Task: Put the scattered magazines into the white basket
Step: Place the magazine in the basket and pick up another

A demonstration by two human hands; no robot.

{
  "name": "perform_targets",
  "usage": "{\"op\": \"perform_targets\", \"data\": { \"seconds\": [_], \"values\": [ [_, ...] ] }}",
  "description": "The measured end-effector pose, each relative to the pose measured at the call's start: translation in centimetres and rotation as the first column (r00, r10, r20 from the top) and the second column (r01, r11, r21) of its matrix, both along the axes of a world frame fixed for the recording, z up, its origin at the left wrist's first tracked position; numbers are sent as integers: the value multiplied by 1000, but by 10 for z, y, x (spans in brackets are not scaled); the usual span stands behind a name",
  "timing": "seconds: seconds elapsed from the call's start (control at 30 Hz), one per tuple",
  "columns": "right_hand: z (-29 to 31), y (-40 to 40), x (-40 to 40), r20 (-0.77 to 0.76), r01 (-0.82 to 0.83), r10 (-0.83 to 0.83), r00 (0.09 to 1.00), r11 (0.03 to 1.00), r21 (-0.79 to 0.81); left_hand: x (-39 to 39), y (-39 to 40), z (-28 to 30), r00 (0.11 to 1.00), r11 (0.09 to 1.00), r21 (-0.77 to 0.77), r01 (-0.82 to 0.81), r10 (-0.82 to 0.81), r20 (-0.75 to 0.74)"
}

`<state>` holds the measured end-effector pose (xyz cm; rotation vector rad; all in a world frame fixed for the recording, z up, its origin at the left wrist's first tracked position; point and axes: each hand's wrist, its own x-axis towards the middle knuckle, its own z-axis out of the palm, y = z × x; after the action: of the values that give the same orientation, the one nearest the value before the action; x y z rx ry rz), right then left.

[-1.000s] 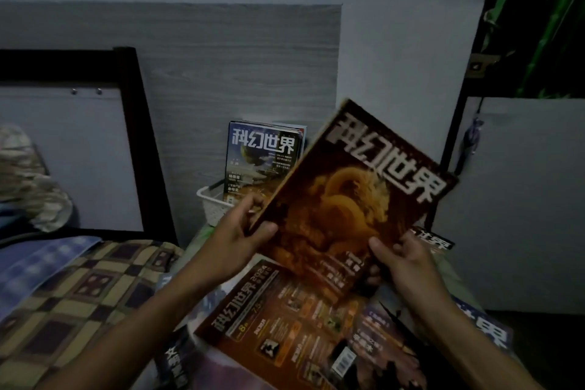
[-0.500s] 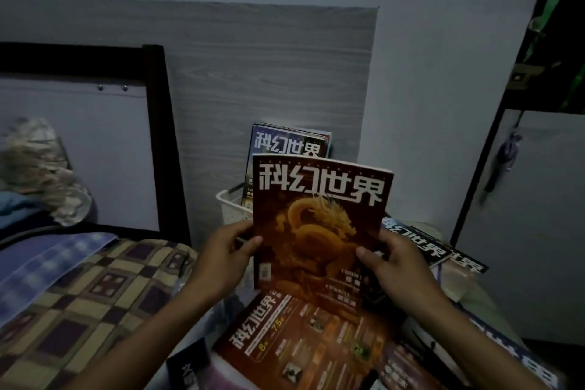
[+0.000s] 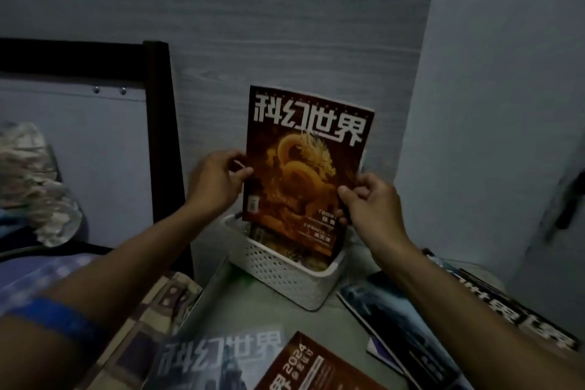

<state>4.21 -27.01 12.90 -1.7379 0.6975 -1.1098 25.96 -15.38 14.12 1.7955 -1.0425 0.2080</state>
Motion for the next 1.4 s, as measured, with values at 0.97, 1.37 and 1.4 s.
{"op": "perform_targets", "data": {
  "seconds": [0.97, 1.37, 1.4],
  "values": [
    [-84, 76, -187, -822, -394, 199, 533, 918, -33, -146, 98, -125, 953, 603, 782, 157, -300, 40],
    [-92, 99, -183, -719, -300, 209, 663, 954, 0, -163, 104, -73, 655, 934, 146, 325, -111, -748],
    [-87, 97, -181, -627, -255, 218, 748, 966, 31, -165, 106, -59, 694, 935, 116, 336, -163, -702]
  ]
}}
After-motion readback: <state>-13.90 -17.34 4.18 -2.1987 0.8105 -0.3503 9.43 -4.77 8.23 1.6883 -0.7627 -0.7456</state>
